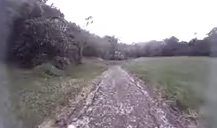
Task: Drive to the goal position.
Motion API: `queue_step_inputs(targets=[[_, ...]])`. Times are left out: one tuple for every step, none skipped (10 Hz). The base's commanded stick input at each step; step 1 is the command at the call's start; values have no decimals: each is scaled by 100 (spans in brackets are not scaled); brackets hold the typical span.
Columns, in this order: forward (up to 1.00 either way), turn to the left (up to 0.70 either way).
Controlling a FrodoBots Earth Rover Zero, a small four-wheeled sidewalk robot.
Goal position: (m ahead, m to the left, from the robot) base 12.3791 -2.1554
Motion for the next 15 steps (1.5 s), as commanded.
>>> queue_step_inputs(targets=[[85, 0], [85, -3], [85, -34], [85, -34], [85, -34], [85, -34], [85, -34], [85, -34], [85, -34], [85, -34], [85, -15], [85, 0], [85, 0], [85, 0], [85, 0]])
